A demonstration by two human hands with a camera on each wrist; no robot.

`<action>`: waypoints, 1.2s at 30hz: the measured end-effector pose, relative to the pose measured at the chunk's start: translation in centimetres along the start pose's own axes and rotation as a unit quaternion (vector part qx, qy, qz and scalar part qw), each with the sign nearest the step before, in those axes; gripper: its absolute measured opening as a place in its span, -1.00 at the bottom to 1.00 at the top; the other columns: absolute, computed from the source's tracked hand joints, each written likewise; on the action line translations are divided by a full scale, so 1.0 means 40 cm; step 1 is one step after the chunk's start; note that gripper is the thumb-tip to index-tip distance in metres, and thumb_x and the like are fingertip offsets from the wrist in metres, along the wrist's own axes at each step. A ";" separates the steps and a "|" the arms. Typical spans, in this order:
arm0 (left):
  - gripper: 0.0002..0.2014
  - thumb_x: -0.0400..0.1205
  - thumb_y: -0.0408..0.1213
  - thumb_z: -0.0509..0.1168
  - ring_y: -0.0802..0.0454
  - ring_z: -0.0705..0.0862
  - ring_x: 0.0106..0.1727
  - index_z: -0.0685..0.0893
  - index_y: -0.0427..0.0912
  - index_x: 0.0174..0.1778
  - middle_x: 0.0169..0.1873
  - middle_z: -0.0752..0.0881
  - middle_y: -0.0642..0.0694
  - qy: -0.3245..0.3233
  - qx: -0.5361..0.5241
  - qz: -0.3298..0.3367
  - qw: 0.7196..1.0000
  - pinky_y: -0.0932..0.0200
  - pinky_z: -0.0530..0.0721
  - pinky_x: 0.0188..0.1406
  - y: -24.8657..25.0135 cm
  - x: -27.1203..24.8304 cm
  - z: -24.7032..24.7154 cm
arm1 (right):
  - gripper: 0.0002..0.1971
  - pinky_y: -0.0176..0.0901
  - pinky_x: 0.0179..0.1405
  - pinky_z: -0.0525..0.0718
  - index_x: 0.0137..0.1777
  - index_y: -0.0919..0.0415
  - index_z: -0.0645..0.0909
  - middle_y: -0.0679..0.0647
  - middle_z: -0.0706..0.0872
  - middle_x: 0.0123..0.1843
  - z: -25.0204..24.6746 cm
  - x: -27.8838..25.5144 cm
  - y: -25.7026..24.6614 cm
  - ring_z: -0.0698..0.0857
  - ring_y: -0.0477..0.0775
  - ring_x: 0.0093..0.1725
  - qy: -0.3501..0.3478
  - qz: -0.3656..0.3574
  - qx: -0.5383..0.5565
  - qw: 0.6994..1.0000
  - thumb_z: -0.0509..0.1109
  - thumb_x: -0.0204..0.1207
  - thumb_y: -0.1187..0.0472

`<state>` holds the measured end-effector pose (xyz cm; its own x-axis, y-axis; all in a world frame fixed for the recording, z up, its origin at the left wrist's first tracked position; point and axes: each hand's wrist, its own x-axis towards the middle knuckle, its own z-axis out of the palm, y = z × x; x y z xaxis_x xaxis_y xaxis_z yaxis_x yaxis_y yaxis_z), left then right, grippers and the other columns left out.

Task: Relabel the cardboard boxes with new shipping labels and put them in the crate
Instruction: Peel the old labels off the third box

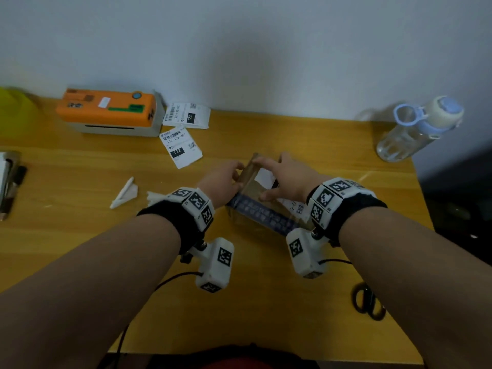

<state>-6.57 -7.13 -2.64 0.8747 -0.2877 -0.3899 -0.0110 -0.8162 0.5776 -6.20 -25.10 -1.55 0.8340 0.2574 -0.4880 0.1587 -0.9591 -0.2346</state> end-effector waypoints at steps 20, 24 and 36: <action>-0.24 0.60 0.02 0.29 -0.15 0.57 0.25 0.01 0.12 0.65 0.33 0.51 -0.22 -0.105 0.139 0.049 0.983 -0.01 0.57 0.22 -0.028 -0.019 -0.023 | -0.43 0.02 -0.12 0.61 0.10 -0.01 0.29 0.13 0.36 0.19 0.053 -0.008 -0.043 0.57 0.18 -0.02 0.069 0.050 0.085 0.993 0.56 0.31 -0.14; -0.24 0.59 0.00 0.33 -0.10 0.56 0.33 0.08 0.05 0.64 0.43 0.50 -0.14 -0.099 0.128 0.065 0.985 0.13 0.50 0.17 -0.027 -0.012 -0.031 | -0.16 0.15 0.22 0.61 0.61 -0.17 0.10 0.23 0.27 0.47 0.073 -0.019 -0.033 0.50 0.31 0.31 0.067 0.039 0.080 0.994 0.45 0.40 -0.21; -0.28 0.52 0.00 0.42 -0.12 0.58 0.27 0.28 -0.09 0.55 0.37 0.56 -0.13 -0.082 0.185 0.093 0.975 0.18 0.41 -0.01 -0.002 -0.002 -0.049 | -0.86 0.09 0.27 0.53 0.07 0.05 0.71 0.13 0.51 0.30 0.046 -0.006 -0.053 0.48 0.18 0.28 0.190 0.038 0.089 0.977 0.39 0.56 0.13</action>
<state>-5.67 -6.08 -1.24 0.7519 -0.5001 -0.4297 -0.3632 -0.8581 0.3631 -7.73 -22.90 -2.49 0.9812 0.0905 -0.1702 0.0217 -0.9292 -0.3690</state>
